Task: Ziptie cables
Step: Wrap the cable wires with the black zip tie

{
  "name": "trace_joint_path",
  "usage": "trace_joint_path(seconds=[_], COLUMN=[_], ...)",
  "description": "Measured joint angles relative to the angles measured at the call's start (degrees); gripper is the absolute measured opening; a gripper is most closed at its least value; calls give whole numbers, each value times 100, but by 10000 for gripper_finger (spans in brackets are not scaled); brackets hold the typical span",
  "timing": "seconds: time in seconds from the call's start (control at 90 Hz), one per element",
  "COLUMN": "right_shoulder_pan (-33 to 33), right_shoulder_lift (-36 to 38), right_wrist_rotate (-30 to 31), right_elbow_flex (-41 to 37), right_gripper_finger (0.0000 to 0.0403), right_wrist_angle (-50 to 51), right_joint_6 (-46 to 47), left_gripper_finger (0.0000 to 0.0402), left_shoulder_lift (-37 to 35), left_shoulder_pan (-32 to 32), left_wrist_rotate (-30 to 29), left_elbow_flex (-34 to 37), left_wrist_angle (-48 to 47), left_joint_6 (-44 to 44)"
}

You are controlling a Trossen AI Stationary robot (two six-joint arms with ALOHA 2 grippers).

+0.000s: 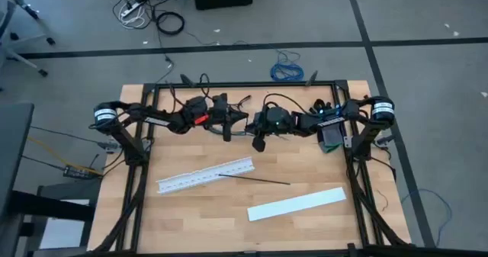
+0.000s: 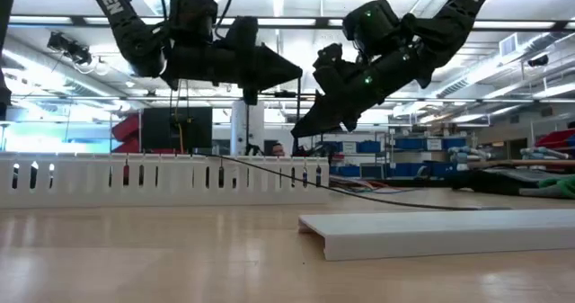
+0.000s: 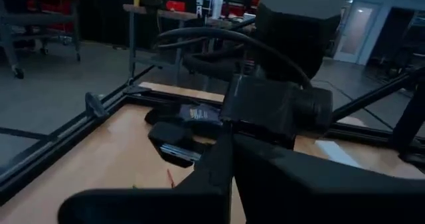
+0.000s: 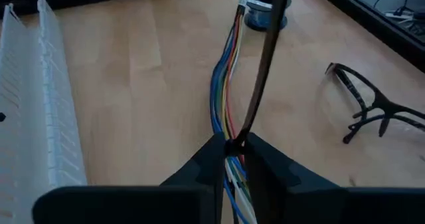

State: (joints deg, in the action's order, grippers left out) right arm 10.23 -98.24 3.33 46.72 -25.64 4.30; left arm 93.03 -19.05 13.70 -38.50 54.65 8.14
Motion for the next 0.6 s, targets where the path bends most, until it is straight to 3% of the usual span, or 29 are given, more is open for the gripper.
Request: trace_joint_path(seconds=[0.367,0.6], right_shoulder_pan=[-1,69], right_shoulder_lift=[-849,-1138], right_wrist_rotate=[-2,2], right_elbow_flex=[-1,2], right_gripper_finger=[50,50], right_wrist_angle=[-772,-695], right_joint_6=[-25,62], left_gripper_finger=[0,0], left_shoulder_lift=[0,0], left_shoulder_pan=[2,2], left_wrist_rotate=[4,-11], left_elbow_flex=[-4,-6], left_wrist_angle=[-37,-33], left_joint_6=[-17,-153])
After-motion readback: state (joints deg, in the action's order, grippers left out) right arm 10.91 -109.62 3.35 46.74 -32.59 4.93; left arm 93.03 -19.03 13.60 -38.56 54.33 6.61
